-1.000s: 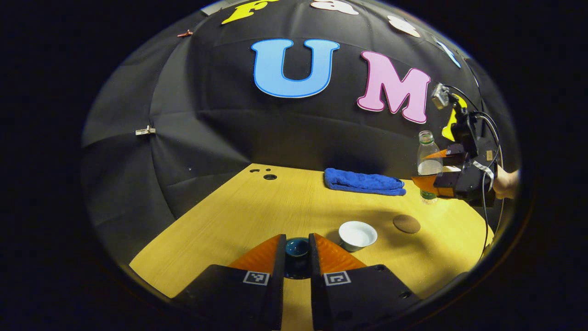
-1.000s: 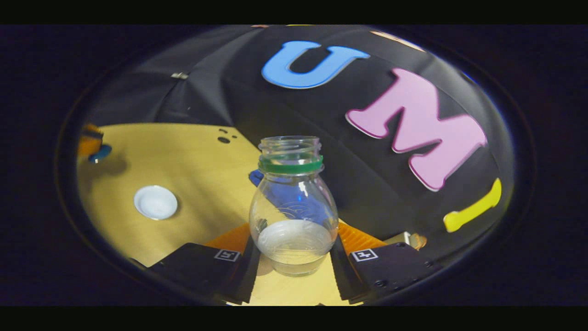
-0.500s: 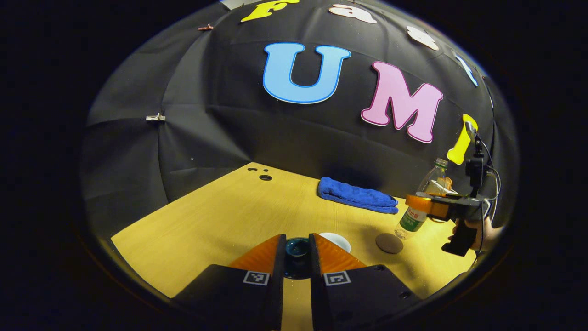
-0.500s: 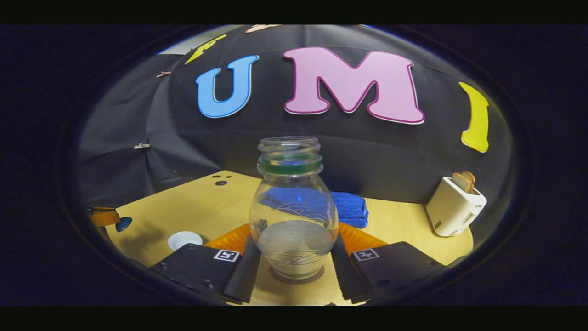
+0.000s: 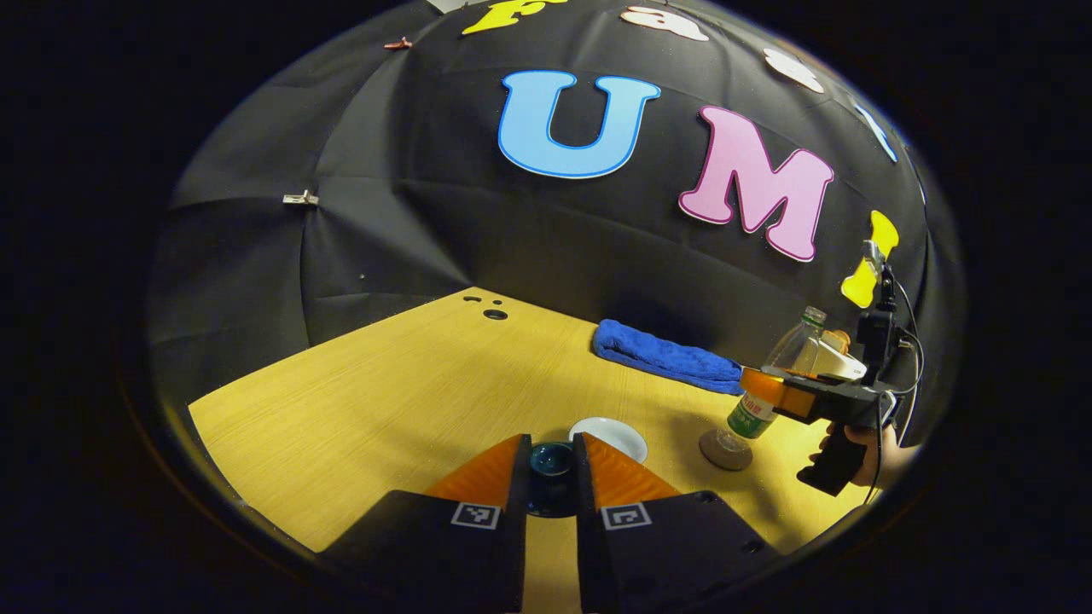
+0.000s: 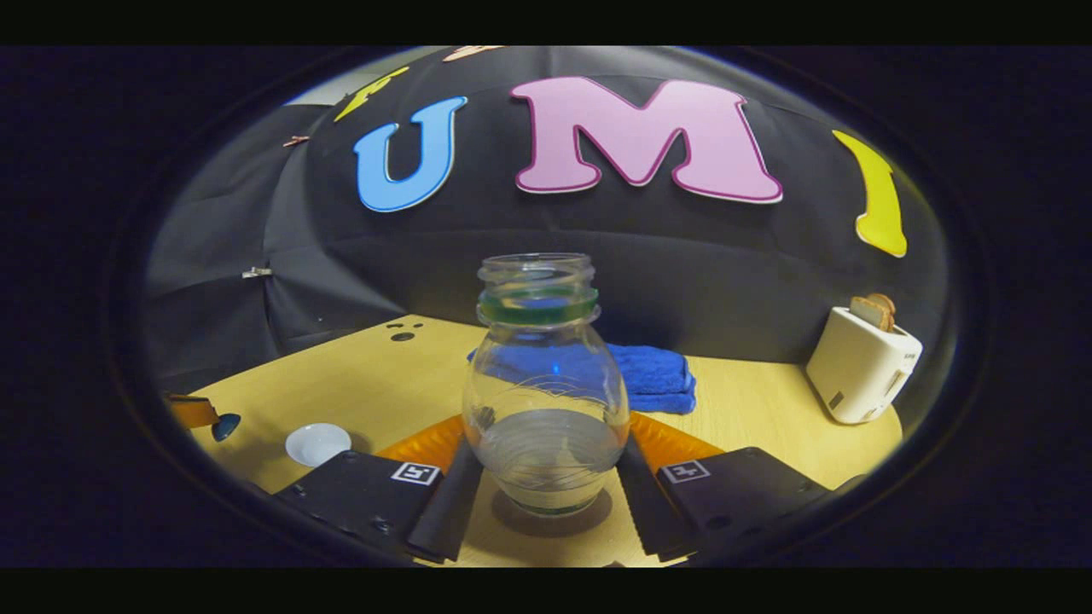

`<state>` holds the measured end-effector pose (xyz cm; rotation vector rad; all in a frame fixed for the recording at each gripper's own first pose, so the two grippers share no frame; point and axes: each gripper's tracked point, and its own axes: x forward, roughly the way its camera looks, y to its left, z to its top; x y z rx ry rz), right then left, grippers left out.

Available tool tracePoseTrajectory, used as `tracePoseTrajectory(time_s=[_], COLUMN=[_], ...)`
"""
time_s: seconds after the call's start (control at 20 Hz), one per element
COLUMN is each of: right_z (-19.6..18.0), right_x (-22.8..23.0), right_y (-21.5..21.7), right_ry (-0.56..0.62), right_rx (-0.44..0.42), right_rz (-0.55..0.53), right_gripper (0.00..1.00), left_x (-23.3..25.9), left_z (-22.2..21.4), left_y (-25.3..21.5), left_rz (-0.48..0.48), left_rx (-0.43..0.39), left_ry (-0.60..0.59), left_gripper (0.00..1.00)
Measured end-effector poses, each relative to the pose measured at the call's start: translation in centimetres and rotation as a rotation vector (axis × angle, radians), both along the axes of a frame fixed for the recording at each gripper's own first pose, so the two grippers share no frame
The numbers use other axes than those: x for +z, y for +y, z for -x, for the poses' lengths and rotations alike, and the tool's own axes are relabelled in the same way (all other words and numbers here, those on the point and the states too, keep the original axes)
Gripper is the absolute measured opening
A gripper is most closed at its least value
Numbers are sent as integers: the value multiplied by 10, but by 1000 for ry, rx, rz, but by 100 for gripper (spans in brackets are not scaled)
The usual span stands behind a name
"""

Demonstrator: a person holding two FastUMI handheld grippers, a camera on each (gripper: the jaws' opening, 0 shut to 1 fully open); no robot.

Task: Open the teacup lid with one hand, grasp the water bottle and pour water into the teacup with the other hand; after pouring, place the water bottle on the coaster and then close the teacup lid.

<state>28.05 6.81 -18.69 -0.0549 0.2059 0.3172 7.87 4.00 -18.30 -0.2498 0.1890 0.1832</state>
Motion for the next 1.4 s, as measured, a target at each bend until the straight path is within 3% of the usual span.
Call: tracePoseTrajectory(time_s=[0.05, 0.15, 0.35, 0.4, 0.45, 0.5, 0.55, 0.6, 0.95, 1.25, 1.3, 1.35, 1.4], right_z=[1, -3, -3, -1, -1, 0, 2, 4, 26, 69, 78, 85, 89], right_x=[-3, -7, -13, -12, -15, -18, -19, -20, -33, -57, -56, -55, -53], right_y=[-2, -3, -3, -3, -4, -4, -4, -5, -20, -41, -44, -49, -54], right_ry=[8, 12, 26, 27, 32, 37, 41, 42, 40, 126, 132, 134, 133], right_rx=[-6, -10, -9, -8, -7, -8, -8, -8, -5, 25, 24, 19, 12], right_rz=[-2, -5, 4, 10, 18, 24, 27, 26, 33, 39, 32, 33, 34], right_gripper=[79, 80, 82, 91, 100, 100, 100, 100, 100, 100, 100, 100, 100], left_x=[2, 1, 4, 6, 7, 9, 12, 13, 18, 3, -3, -6, -9], left_z=[-1, -5, -9, -10, -11, -13, -15, -18, -53, -89, -92, -93, -93], left_y=[1, 1, 5, 4, 4, 2, 0, -3, -27, -43, -45, -46, -48], left_rz=[3, 0, -45, -62, -75, -86, -92, -98, -128, -132, -129, -126, -125], left_rx=[4, 6, 0, -5, -10, -16, -24, -32, -84, -115, -117, -121, -124], left_ry=[-6, -6, -9, -11, -13, -17, -22, -26, -73, -78, -72, -66, -64], left_gripper=[25, 29, 26, 26, 32, 29, 32, 25, 29, 25, 29, 25, 29])
